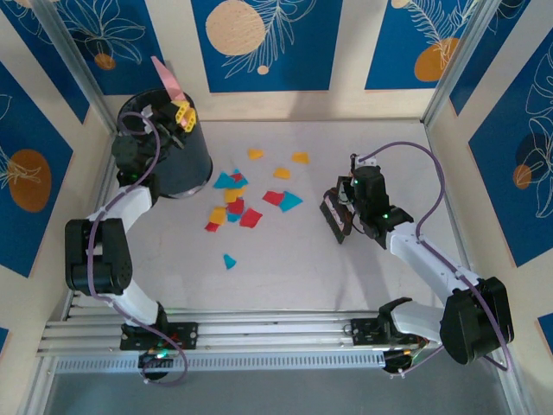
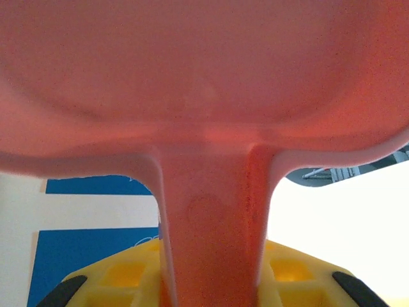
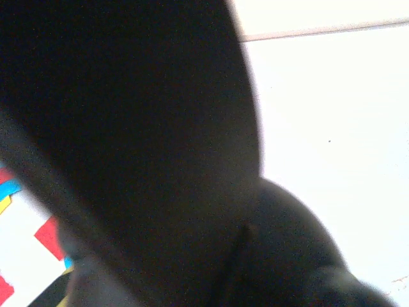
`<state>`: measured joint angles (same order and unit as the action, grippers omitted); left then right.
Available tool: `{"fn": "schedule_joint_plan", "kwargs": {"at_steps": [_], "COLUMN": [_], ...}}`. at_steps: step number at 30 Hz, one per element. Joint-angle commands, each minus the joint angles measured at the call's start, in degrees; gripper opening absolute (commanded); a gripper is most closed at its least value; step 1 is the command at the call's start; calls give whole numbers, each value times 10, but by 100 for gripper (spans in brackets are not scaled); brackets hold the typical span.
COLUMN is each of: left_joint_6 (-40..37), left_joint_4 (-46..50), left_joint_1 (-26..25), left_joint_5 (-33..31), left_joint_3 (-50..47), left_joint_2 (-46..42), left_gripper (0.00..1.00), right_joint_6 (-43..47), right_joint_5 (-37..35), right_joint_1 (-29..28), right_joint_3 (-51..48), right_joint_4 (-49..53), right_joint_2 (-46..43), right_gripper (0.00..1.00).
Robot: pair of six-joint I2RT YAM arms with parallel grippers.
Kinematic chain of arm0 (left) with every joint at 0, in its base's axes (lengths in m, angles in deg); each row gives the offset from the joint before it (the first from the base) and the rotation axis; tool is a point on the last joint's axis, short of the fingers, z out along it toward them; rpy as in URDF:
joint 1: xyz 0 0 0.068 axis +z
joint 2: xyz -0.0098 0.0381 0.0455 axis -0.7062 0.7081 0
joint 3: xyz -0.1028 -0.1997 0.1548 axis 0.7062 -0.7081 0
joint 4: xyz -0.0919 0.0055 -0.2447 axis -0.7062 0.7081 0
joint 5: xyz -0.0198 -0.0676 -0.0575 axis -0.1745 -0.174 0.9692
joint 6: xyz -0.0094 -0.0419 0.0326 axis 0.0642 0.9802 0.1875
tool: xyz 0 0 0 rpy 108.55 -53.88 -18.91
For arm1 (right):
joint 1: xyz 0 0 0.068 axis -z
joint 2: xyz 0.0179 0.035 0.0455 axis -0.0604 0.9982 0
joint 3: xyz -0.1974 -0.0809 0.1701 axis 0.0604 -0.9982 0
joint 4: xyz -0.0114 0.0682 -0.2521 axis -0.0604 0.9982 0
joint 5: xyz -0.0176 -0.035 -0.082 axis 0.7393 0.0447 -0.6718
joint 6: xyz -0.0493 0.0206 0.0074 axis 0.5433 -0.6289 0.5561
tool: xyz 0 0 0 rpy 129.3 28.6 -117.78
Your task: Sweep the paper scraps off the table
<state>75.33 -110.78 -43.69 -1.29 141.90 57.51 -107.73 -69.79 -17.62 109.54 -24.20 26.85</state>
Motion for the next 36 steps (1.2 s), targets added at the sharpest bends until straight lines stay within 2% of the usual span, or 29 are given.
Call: {"fn": "schedule_joint_plan", "kwargs": {"at_steps": [1,8,10,16,18,21,25,32,36], "left_joint_6": [-55,-313,-413,-784,-867,-950,-1023,-1070,-1085], "left_joint_4": [44,308,422,833,917,1005,1070,1101,1117], "left_joint_1": [0,-1,-1,-10,-12,-14,-20,-24,-25], "left_joint_5": [50,121,125,70,40,9,-46,-124,-143], "left_joint_3": [45,100,118,223,245,265,262,216,205], "left_joint_2": [-19,-64,-80,-110,-114,-116,-135,-192,-199], "left_gripper": [0,0,0,0,0,0,0,0,0], "right_joint_6": [-18,-55,-70,-95,-104,-115,-118,-123,-127], "right_joint_5": [12,70,95,182,214,259,312,383,408], "right_joint_1": [-1,-1,-3,-36,-52,-76,-113,-182,-212], "right_joint_3": [15,27,31,57,66,83,116,192,230], "right_joint_4": [-15,-26,-27,-39,-49,-67,-85,-85,-85], "right_joint_2": [-10,-29,-30,2,23,54,100,200,253], "right_gripper": [0,0,0,0,0,0,0,0,0]}}
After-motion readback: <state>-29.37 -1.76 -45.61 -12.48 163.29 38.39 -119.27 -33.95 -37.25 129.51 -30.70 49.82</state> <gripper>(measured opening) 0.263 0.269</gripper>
